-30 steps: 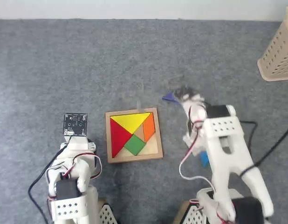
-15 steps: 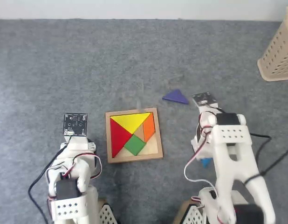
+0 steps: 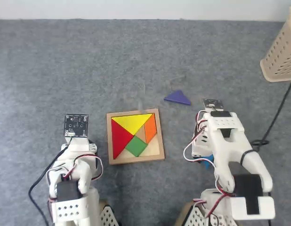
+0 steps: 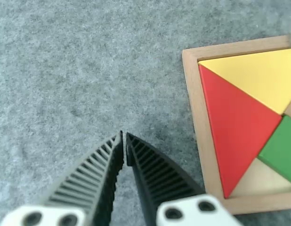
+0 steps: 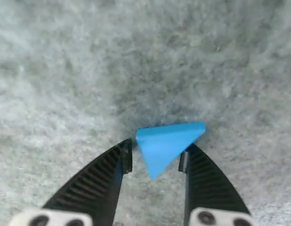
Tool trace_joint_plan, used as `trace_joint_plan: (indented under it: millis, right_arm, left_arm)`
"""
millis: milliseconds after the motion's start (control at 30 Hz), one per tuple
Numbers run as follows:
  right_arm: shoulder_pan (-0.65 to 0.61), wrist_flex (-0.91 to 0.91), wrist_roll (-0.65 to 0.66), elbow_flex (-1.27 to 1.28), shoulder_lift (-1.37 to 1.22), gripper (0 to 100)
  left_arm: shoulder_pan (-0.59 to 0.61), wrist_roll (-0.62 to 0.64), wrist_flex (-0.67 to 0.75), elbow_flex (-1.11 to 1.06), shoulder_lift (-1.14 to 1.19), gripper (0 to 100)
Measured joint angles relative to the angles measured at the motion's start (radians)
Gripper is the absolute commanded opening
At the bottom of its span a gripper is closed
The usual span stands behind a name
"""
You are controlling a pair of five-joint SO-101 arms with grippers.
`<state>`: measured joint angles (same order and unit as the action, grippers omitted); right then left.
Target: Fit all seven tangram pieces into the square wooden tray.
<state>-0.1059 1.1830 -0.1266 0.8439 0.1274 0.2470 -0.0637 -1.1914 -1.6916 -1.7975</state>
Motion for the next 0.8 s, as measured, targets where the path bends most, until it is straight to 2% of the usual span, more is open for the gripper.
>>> trace_joint_plan:
  millis: [167, 533, 667, 800]
  right_arm:
    - [0.0, -0.021, -0.002, 0.0, 0.0, 12.7]
    - [0.005, -0.043, -0.002, -0.054, -0.015, 12.2]
    - [-0.041, -0.064, -0.011, -0.086, -0.015, 12.2]
    - [-0.133, -0.066, -0.098, -0.146, -0.015, 12.2]
  left_arm:
    - [0.0, 0.0, 0.0, 0.0, 0.0, 1]
    - [0.0, 0.0, 0.0, 0.0, 0.0, 1]
    - [0.0, 0.0, 0.0, 0.0, 0.0, 1]
    - [0.0, 0.0, 0.0, 0.0, 0.0, 1]
